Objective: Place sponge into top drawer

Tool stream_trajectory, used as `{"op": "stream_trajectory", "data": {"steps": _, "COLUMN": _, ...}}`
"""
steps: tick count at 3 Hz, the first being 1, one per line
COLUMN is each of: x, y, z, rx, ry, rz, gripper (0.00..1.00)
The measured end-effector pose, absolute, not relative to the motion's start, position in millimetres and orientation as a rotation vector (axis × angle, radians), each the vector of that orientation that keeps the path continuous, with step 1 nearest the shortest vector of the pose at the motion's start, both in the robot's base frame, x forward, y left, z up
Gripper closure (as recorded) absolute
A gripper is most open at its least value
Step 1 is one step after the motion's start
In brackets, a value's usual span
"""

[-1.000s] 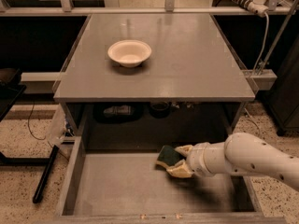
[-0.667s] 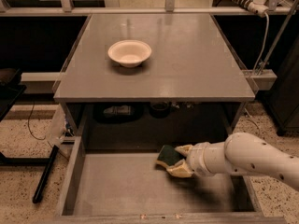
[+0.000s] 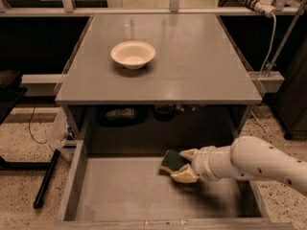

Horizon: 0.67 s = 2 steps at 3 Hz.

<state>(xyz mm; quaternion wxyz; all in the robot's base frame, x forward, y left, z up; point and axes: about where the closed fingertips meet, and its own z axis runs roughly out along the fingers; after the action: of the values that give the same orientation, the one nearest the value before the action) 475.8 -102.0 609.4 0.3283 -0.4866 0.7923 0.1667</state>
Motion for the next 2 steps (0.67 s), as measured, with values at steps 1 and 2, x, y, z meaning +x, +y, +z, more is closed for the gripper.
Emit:
{"op": "stream_trajectory", "data": {"steps": 1, "x": 475.8, "y": -102.0, "z": 609.4, "rx": -1.274, "ry": 2.074, "rz": 0.436, "gripper": 0.12}}
{"op": "stream_trajectory", "data": {"steps": 2, "x": 475.8, "y": -102.0, "z": 609.3, "rx": -1.274, "ry": 2.074, "rz": 0.436, "gripper": 0.00}}
